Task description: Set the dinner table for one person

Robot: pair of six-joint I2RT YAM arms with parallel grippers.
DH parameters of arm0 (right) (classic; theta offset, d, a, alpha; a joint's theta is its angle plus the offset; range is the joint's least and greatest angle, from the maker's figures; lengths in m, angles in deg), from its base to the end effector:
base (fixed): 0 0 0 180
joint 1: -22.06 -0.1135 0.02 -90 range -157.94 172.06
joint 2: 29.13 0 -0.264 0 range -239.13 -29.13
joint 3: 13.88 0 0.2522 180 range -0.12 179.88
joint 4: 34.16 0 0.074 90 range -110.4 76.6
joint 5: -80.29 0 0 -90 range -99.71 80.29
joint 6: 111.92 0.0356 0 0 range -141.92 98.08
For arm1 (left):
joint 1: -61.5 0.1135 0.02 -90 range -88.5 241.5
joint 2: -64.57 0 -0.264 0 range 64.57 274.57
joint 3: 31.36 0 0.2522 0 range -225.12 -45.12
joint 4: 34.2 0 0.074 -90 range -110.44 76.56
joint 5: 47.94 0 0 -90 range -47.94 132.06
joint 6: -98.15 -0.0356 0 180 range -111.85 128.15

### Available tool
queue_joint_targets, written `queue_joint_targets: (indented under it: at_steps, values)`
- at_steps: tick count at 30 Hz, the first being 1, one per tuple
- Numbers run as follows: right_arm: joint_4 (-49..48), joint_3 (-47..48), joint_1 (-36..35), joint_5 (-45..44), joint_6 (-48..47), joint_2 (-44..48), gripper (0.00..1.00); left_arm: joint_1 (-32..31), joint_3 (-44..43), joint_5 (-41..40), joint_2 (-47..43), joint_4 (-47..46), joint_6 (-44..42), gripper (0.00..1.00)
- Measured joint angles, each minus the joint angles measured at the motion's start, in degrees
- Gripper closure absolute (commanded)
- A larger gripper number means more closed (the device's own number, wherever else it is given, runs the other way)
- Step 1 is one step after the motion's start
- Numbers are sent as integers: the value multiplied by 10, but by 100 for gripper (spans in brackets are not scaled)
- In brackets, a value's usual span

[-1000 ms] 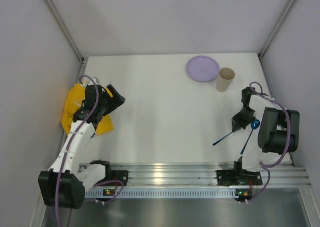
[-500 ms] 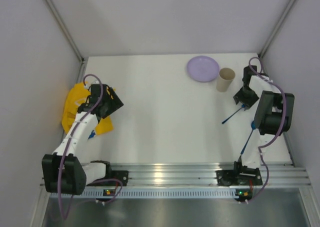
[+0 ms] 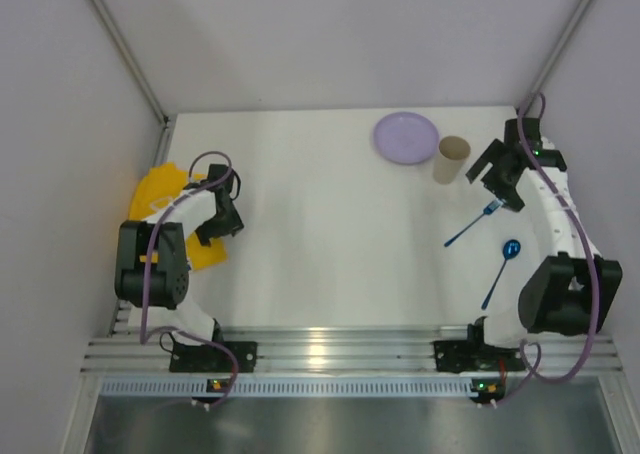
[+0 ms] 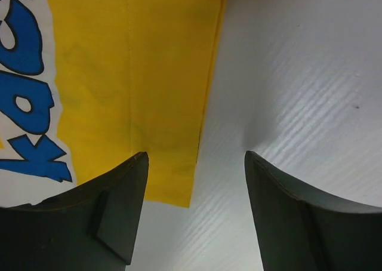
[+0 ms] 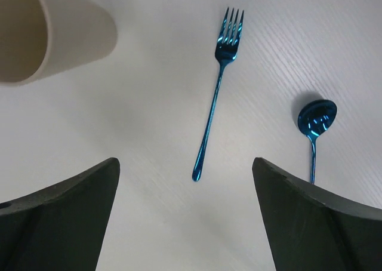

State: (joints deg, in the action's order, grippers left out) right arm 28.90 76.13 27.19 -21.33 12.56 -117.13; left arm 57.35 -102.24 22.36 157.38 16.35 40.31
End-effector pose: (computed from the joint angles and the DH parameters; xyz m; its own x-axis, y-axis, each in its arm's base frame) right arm 0.3136 -0.0354 0.2909 -0.6139 0.6119 -0.4988 0.6456 0.7527 0.1287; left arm 0.2993 -0.0097 0.1805 -0.7876 -0.4453 -0.4260 -0.5343 0.8379 0.1119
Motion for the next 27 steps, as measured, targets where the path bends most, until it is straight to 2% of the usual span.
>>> queue_joint_targets:
  at_steps: [5, 7, 10, 12, 17, 21, 24, 27]
  values:
    - [27, -38, -10, 28, 1, 117, 7, 9, -13, -9, 40, -8, -3, 31]
    - [40, -48, -13, 38, 1, 134, 7, 16, -22, -8, 49, -10, -1, 37]
    - [61, -65, -14, 48, 1, 150, 8, 21, -24, -1, 55, -20, 9, 53]
    - [74, -69, -14, 52, 0, 158, 8, 23, -23, 6, 57, -28, 10, 57]
    - [98, -68, -14, 57, 0, 182, 8, 27, -13, 26, 55, -52, 21, 73]
    - [112, -68, -14, 60, 0, 191, 9, 40, -3, 38, 52, -70, 22, 81]
    - [117, -68, -14, 65, 0, 194, 9, 52, 11, 52, 43, -84, 22, 93]
    - [118, -68, -14, 68, 0, 194, 9, 64, 23, 72, 34, -97, 17, 100]
